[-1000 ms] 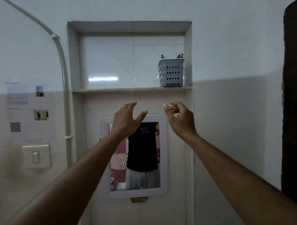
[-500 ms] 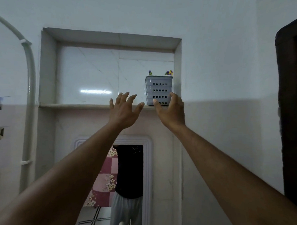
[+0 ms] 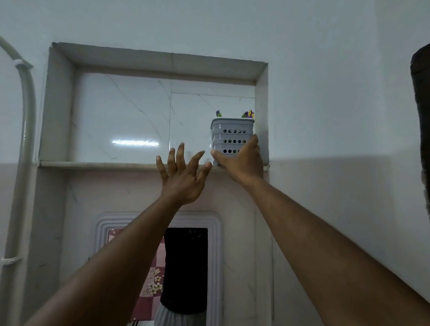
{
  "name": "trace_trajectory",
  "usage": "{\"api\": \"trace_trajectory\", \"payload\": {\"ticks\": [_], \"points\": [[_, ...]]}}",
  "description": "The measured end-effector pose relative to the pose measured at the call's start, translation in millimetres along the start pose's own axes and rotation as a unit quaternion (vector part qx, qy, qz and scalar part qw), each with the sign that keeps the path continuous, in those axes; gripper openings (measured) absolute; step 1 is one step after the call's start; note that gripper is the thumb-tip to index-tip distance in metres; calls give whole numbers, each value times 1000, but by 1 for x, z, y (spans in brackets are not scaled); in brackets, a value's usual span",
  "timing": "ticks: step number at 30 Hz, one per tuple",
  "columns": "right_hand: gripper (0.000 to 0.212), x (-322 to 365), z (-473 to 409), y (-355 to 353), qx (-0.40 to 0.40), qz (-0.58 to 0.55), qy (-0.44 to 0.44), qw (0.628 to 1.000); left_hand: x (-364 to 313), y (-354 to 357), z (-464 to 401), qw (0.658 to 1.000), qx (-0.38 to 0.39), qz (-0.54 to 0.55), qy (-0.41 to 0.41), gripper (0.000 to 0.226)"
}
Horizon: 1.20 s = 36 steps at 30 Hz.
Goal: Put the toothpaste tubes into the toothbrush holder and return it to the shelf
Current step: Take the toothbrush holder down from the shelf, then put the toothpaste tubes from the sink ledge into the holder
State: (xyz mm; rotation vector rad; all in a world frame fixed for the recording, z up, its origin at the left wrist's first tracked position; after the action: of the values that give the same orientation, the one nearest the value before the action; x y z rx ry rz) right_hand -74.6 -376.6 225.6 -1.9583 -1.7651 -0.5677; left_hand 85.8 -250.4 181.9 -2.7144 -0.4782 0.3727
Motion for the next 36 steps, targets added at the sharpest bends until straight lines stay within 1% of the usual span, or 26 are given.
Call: {"api": "trace_trajectory", "payload": {"ticks": [2, 3, 6, 8, 10, 12, 14, 17, 20, 23, 26, 29, 33, 36], "points": [[118, 1, 3, -7, -19, -14, 4, 1000, 0, -1, 0, 1000, 4, 0, 1, 62], [118, 2, 5, -12, -30, -18, 6, 999, 0, -1, 0, 1000, 7, 1, 0, 62], [132, 8, 15, -28, -57, -19, 0, 998, -1, -1, -1, 999, 39, -2, -9, 64], [139, 15, 19, -35, -52, -18, -2, 998, -1, 0, -2, 997, 74, -6, -21, 64], [144, 21, 22, -42, -44, -17, 6, 999, -2, -3, -2, 994, 108, -15, -31, 65], [147, 28, 24, -50, -45, -19, 21, 999, -4, -9, 2, 991, 128, -2, -37, 66], [142, 33, 30, -59, -53, -23, 30, 998, -8, -20, 11, 992, 108, 48, -40, 66], [133, 39, 48, -74, -61, -36, 22, 997, -10, -41, 38, 988, 41, 144, -41, 65], [130, 42, 79, -93, -72, -46, 13, 996, -14, -59, 70, 985, 8, 172, -19, 63], [134, 39, 118, -107, -65, -55, 20, 996, -17, -75, 99, 977, -4, 212, -13, 52], [137, 26, 162, -118, -59, -69, 32, 995, -13, -85, 133, 971, 2, 238, -13, 52], [134, 3, 206, -124, -53, -72, 39, 995, -4, -85, 174, 967, 31, 251, -21, 54], [132, -26, 261, -124, -24, -75, 56, 995, 3, -82, 234, 963, 64, 261, -32, 54], [135, -47, 307, -124, 3, -77, 70, 995, 10, -76, 291, 960, 100, 254, -61, 49]]}}
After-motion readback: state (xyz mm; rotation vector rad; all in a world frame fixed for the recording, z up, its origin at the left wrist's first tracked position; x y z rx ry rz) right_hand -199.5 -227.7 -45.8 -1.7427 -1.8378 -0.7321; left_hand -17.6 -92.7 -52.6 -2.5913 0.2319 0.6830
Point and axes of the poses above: each hand's wrist, its own z-axis away from the middle knuckle, its own y-axis out of the palm, x = y × z, the point moved 10 cm from there along -z, towards the middle knuckle, and after that the axes turned 6 degrees about -x, right-handed, at the moved point
